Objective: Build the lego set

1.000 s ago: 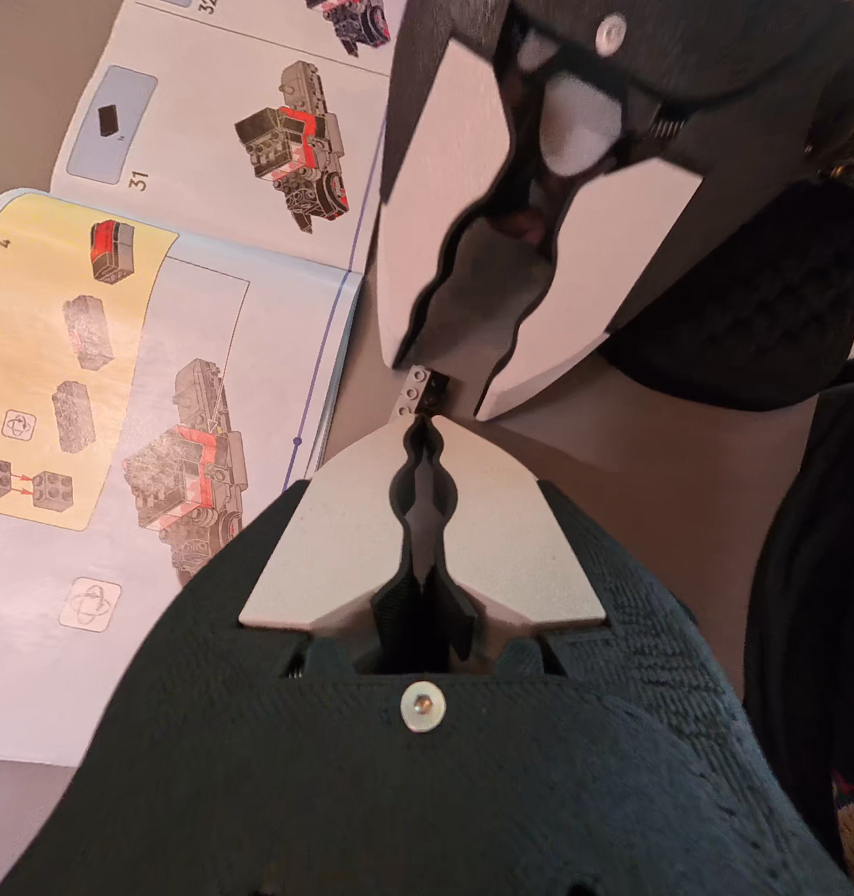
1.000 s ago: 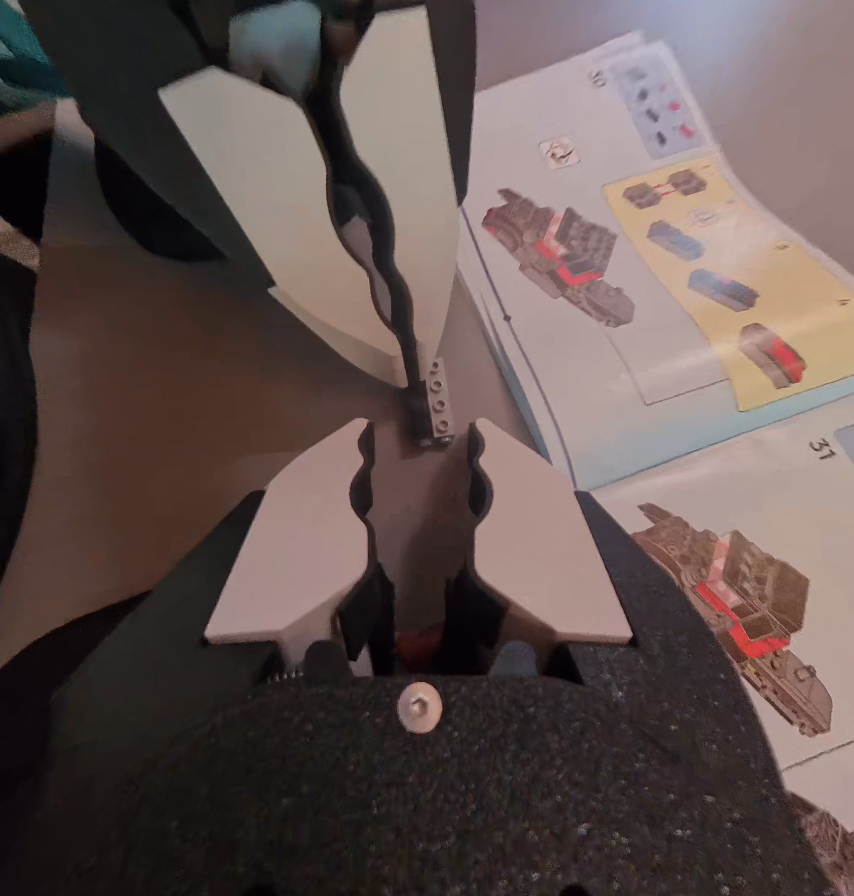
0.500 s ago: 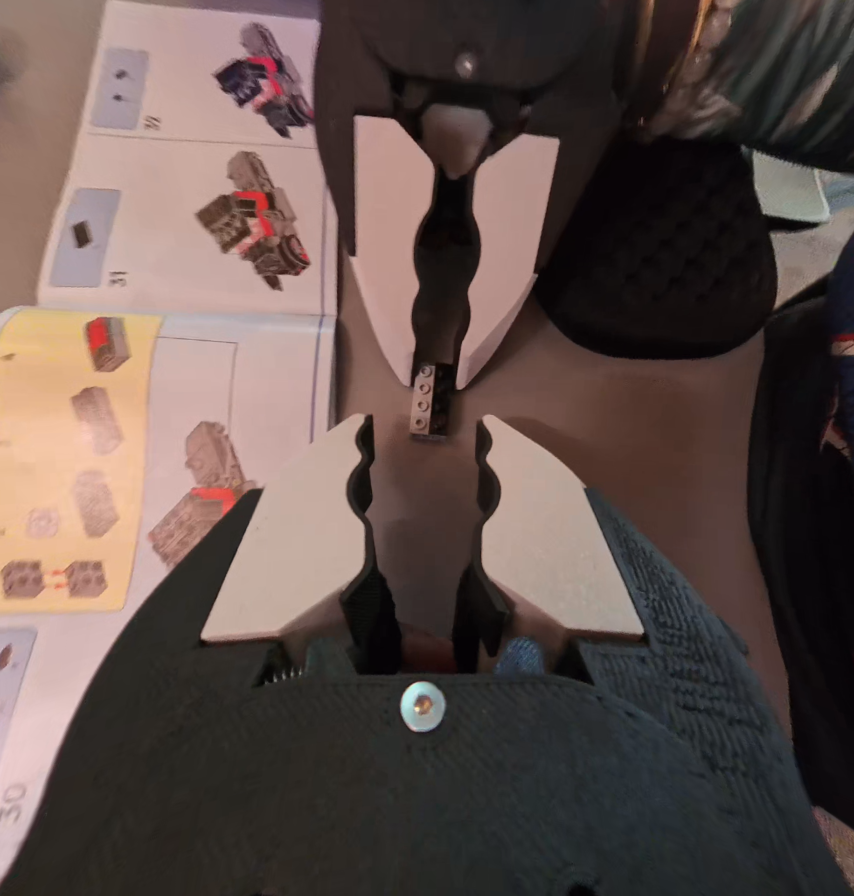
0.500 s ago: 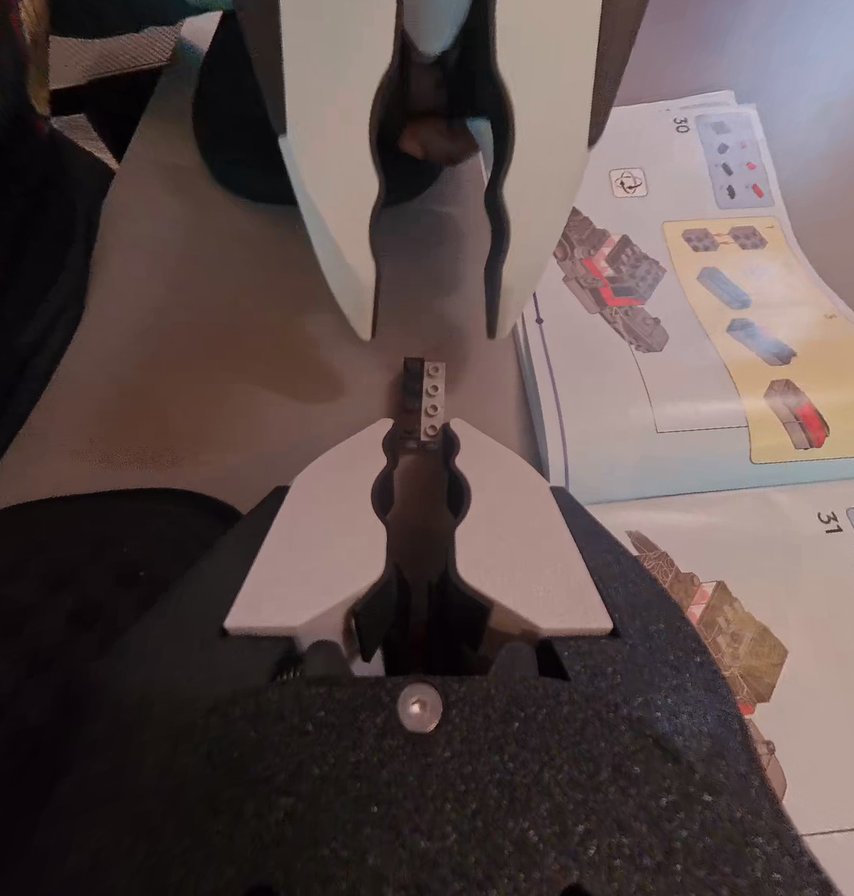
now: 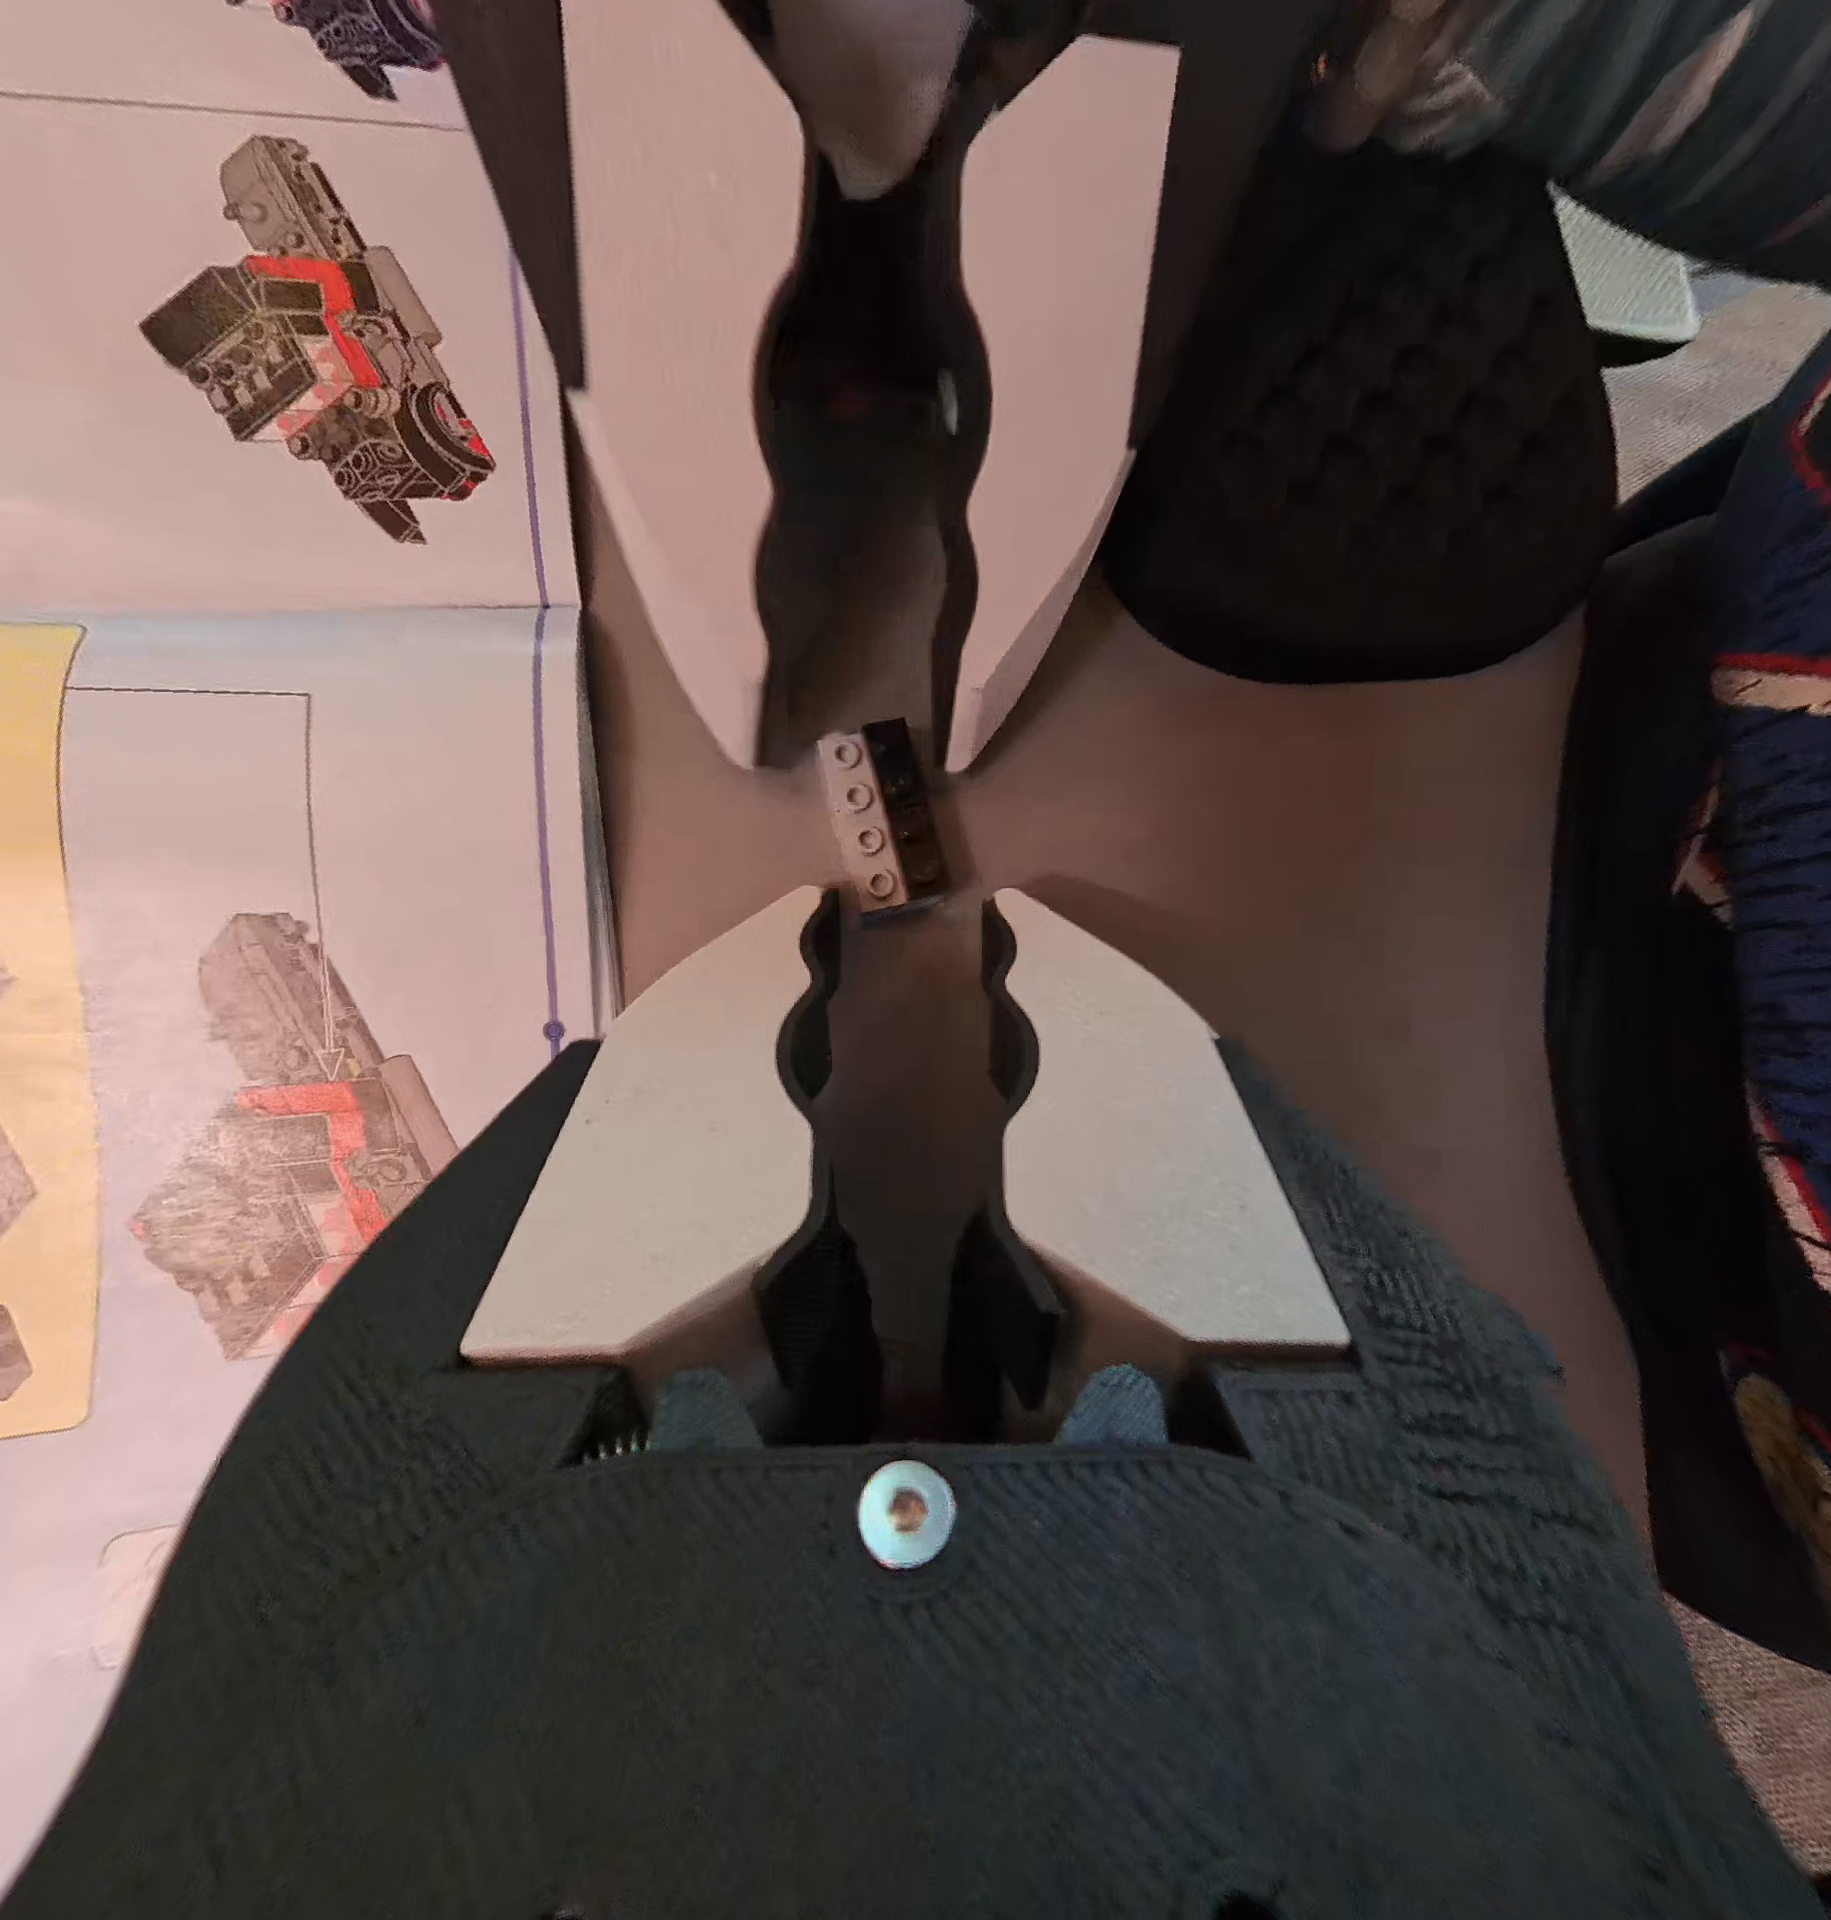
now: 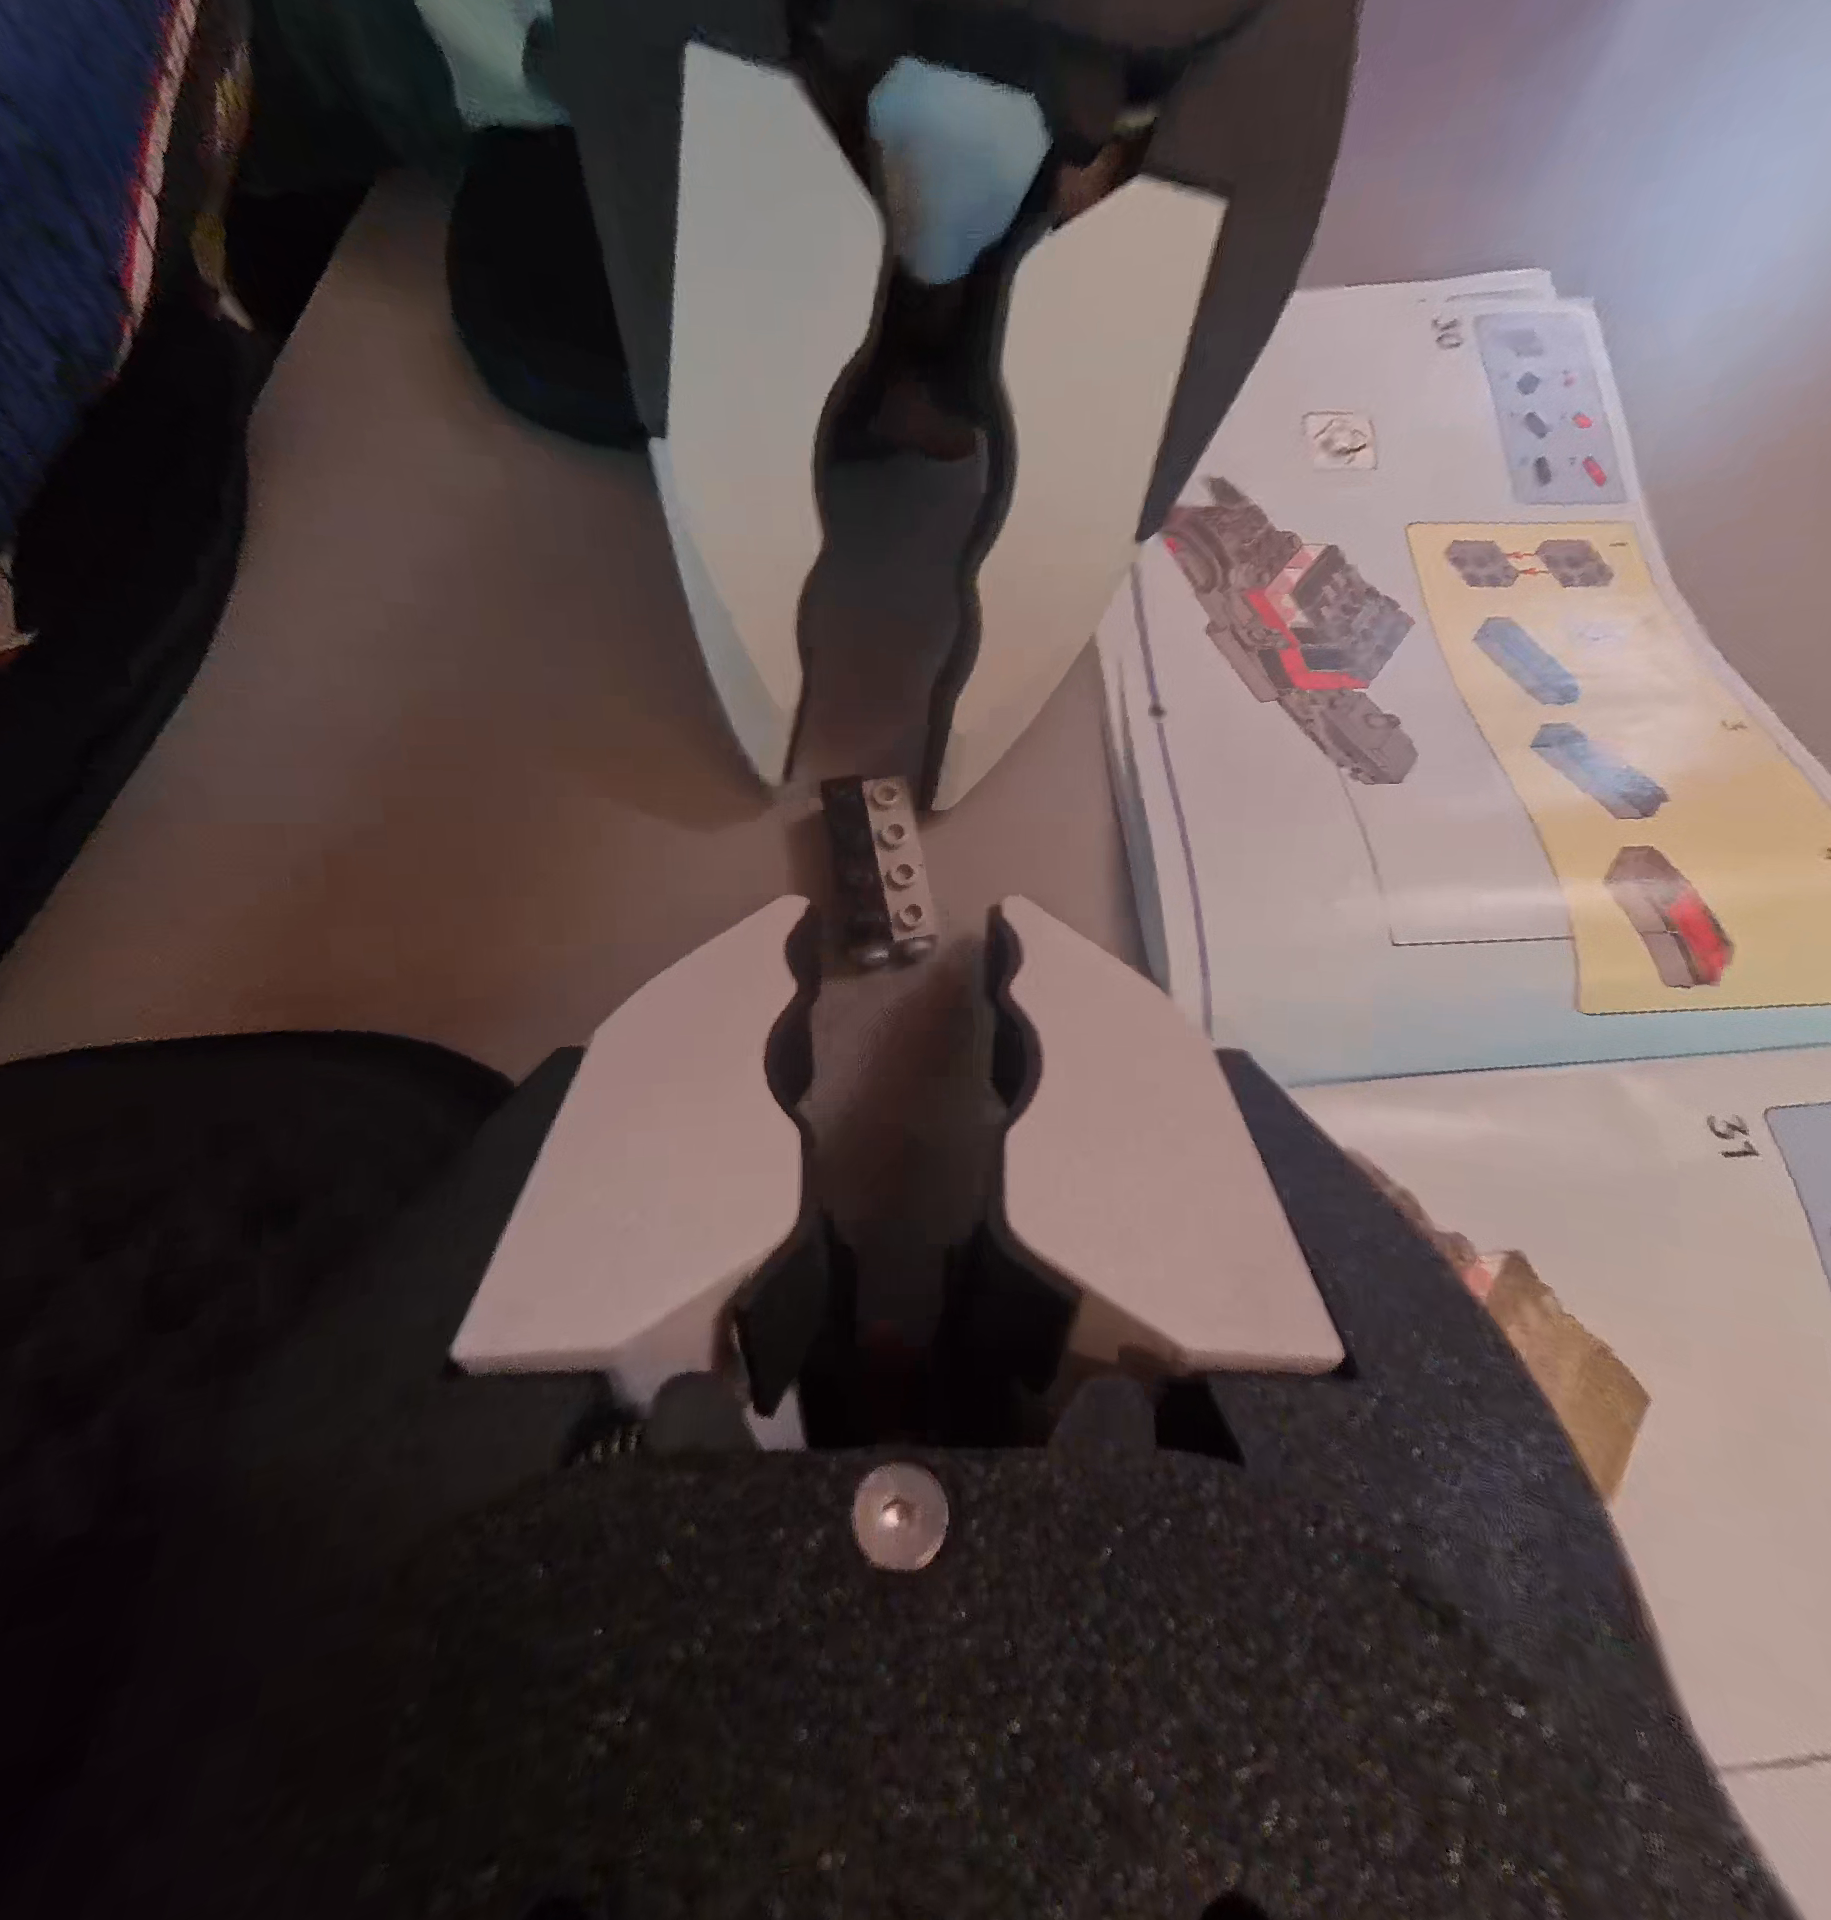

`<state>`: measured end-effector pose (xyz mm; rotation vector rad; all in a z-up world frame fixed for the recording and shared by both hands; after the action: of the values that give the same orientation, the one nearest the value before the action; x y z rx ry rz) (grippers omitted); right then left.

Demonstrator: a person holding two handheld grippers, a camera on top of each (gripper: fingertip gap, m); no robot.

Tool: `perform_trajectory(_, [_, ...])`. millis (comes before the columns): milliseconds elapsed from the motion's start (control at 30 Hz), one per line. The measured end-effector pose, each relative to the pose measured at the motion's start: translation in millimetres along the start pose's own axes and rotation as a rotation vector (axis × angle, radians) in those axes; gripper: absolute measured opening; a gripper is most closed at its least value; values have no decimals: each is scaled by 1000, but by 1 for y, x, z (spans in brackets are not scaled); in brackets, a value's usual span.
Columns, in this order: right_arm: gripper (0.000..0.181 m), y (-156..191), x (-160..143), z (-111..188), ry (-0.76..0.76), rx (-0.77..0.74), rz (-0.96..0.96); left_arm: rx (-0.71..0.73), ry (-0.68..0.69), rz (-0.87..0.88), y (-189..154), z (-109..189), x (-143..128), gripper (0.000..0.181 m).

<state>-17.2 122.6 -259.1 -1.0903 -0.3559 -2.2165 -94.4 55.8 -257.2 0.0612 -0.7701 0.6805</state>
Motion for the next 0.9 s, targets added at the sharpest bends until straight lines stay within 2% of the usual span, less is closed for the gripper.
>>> perform_trajectory(67, [40,-6,4,9,-87,-55,-20,-29,-22,14,0,2,0,27])
perform_trajectory(167, [56,-21,10,30,-294,-200,-76,-49,-71,25,0,6,2,27])
perform_trajectory(300, [82,-38,13,66,-569,-492,-41,-47,-148,14,0,13,5,34])
perform_trajectory(367, [86,-42,14,84,-661,-660,24,-13,-243,-15,0,22,9,45])
perform_trajectory(433, [83,-44,13,99,-718,-795,68,101,-418,-66,5,39,16,58])
perform_trajectory(467, [81,-44,13,104,-738,-834,78,192,-528,-101,9,49,20,70])
perform_trajectory(533, [82,-46,12,112,-765,-890,70,375,-741,-175,15,69,24,105])
perform_trajectory(567, [88,-47,11,114,-769,-915,57,423,-811,-208,15,75,25,119])
perform_trajectory(600, [95,-48,10,116,-769,-934,46,443,-844,-215,16,77,25,126])
perform_trajectory(700, [113,-51,10,114,-742,-956,30,493,-815,-223,18,77,24,129])
perform_trajectory(733, [117,-51,11,112,-722,-957,37,506,-793,-242,19,75,24,126])
perform_trajectory(767, [112,-50,13,108,-699,-945,61,513,-766,-262,18,72,23,115])
perform_trajectory(800, [86,-46,16,104,-672,-915,113,524,-735,-285,18,70,22,97])
perform_trajectory(867, [1,-35,21,92,-557,-822,222,548,-662,-348,17,68,17,31])
perform_trajectory(900, [1,-34,24,88,-502,-818,224,563,-629,-365,18,69,15,7])
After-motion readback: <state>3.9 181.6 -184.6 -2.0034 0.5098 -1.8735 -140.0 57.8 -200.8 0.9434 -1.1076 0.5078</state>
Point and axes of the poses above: each gripper's, where its closed fingertips meet, z back along the fingers, x out of its top, y = z × x across the jaws, the point moved 6 cm from there along z, back along the fingers, and after that the axes turned 1 degree about z, right-handed, at the moved point
